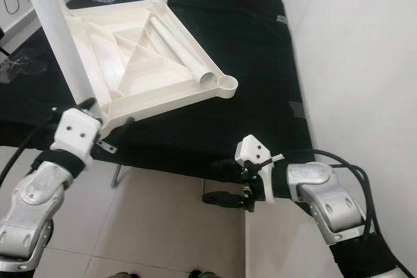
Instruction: Building children table
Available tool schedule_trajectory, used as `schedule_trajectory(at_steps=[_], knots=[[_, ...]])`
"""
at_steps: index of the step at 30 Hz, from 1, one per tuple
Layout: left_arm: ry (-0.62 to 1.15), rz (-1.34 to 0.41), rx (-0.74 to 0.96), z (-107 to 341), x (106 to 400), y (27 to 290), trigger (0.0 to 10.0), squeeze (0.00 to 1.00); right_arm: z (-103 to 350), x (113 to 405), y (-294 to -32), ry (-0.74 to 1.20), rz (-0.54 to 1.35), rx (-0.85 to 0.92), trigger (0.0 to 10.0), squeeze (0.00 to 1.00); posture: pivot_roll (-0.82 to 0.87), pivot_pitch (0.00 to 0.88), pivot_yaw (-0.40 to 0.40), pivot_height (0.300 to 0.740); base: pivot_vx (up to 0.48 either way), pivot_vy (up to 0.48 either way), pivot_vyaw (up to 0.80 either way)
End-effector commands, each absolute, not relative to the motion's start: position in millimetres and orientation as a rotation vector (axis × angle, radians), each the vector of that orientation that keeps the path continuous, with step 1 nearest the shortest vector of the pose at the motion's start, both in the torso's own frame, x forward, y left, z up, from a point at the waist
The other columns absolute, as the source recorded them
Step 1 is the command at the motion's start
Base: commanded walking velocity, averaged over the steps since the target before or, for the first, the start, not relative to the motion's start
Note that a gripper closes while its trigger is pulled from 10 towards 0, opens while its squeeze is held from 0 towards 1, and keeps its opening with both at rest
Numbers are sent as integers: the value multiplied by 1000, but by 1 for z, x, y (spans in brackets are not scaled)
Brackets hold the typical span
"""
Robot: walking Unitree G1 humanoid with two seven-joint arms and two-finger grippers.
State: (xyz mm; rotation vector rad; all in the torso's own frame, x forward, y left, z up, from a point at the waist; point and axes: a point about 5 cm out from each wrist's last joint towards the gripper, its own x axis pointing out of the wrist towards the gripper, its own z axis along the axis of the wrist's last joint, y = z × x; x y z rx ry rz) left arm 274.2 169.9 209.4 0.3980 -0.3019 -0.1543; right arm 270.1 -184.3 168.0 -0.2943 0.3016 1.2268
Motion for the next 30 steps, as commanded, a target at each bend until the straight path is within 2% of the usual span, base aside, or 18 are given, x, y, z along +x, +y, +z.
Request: schedule_trajectory(at_steps=[1, 4, 7, 8, 13, 21, 27, 30], knots=[[-284, -118, 404, 205, 275, 176, 10000, 1000, 167, 269, -181, 293, 1238, -303, 10000, 0, 76, 194, -117, 740, 0, 0, 0], [-286, -86, 423, 205, 276, 182, 10000, 1000, 167, 269, -180, 292, 1242, -303, 10000, 0, 75, 193, -118, 740, 0, 0, 0], [-288, 101, 539, 214, 282, 224, 10000, 1000, 167, 268, -178, 287, 1252, -304, 10000, 0, 72, 192, -119, 740, 0, 0, 0], [-279, 146, 552, 216, 283, 239, 10000, 0, 167, 267, -177, 286, 1255, -305, 10000, 0, 72, 192, -119, 740, 0, 0, 0], [-286, 208, 542, 224, 283, 260, 10000, 0, 166, 267, -174, 282, 1263, -307, 10000, 0, 72, 191, -120, 740, 0, 0, 0], [-292, 226, 549, 223, 281, 262, 10000, 0, 166, 267, -171, 279, 1274, -310, 10000, 0, 70, 191, -128, 740, 0, 0, 0], [-318, 369, 575, 234, 275, 291, 10000, 0, 167, 269, -166, 262, 1283, -326, 10000, 0, 76, 190, -132, 740, 0, 0, 0], [-339, 352, 541, 236, 275, 294, 10000, 0, 170, 272, -161, 236, 1284, -321, 10000, 0, 79, 189, -140, 740, 0, 0, 0]])
